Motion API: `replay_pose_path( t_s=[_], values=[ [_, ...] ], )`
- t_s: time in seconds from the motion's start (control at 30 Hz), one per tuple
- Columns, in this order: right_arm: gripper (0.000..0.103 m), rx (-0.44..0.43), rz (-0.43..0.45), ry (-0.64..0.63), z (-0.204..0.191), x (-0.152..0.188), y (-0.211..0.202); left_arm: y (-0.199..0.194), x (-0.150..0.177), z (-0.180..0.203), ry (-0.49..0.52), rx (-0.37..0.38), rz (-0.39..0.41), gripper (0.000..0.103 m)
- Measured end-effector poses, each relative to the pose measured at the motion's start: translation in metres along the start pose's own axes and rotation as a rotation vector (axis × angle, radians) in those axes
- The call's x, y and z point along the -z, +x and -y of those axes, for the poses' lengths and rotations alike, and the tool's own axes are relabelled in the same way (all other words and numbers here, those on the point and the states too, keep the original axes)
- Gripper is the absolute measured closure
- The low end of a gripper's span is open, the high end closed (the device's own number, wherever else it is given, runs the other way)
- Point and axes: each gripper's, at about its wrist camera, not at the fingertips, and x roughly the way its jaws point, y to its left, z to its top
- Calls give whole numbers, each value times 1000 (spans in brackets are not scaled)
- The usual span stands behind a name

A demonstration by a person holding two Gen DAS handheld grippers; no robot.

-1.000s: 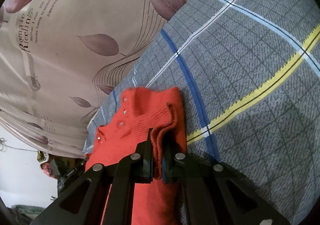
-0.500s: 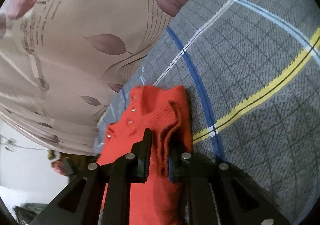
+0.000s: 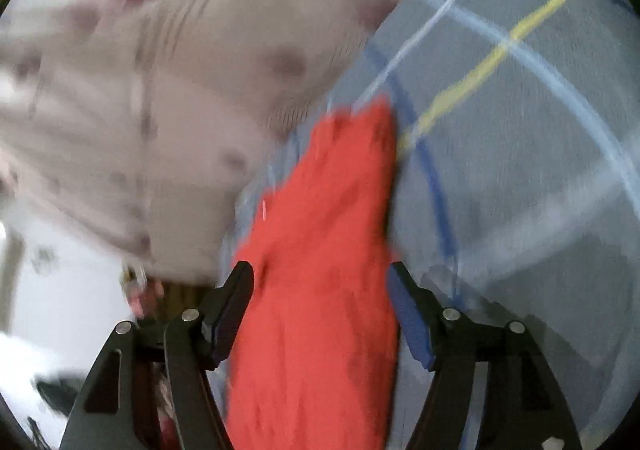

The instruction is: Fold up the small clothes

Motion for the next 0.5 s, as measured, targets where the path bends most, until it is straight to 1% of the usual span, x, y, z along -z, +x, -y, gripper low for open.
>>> replay_pose_path(
  t_s=[0.03,0.07,0.1,0.13,0.23,0.3,0.4,0.43,0.5],
  values=[
    [27,20,-20,-29,-5,18,-6,-7,10,4,-1,6,-6,43],
    [25,35,-36,-54,-9,36,-14,-14,21,5,-7,13,-14,37],
    [25,49,-46,-71,-12,50,-20,-20,32,6,-22,17,-21,35],
    [25,65,-52,-85,-14,63,-28,-28,47,4,-51,22,-30,34],
    [24,103,-63,-122,-19,102,-50,-38,73,-6,-130,61,-62,34],
    [24,105,-75,-131,-22,117,-56,-44,93,-15,-215,117,-72,34],
    [24,85,-88,-137,-22,140,-63,-51,116,-16,-297,194,-93,34],
    [24,66,-86,-140,-24,148,-64,-54,123,-15,-309,214,-92,34],
    [24,43,-80,-158,-29,161,-66,-61,135,-9,-301,246,-95,34]
  ],
)
